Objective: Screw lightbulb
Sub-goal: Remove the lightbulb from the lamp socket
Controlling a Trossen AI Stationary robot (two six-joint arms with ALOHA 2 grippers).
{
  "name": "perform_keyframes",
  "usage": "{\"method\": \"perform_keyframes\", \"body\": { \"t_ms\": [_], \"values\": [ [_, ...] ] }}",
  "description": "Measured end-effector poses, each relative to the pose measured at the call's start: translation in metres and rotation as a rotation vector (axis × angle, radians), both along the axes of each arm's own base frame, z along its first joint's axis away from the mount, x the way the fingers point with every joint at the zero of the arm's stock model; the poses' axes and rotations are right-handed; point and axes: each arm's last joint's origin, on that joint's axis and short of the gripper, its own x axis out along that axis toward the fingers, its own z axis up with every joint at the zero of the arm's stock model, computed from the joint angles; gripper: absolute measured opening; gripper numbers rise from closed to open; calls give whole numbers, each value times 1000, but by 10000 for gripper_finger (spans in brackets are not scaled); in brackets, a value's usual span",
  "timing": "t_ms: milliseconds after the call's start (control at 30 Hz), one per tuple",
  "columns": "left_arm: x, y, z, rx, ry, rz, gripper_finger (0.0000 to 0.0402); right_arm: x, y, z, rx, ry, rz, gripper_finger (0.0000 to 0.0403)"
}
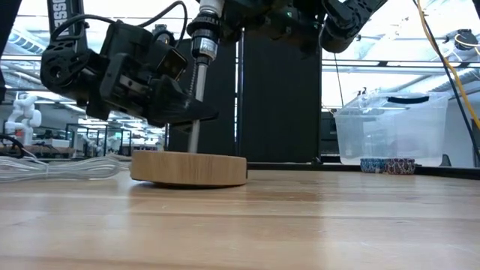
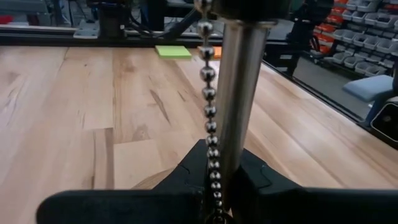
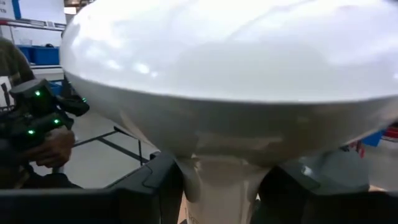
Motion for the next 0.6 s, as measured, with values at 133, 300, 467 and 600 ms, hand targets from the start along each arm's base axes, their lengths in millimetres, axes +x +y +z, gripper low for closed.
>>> {"method": "perform_keyframes", "body": {
  "t_ms": [133,300,467,600],
  "values": [
    [0,0,-1,5,13,15,33,3,0,4,10,14,6,162],
    [0,0,-1,9,14,30,33,4,0,6,15,18,3,164],
    [0,1,-2,18,16,58,33,4,0,6,24,33,5,200],
    [0,2,-2,25,18,80,33,4,0,8,28,33,-19,247]
  ]
}}
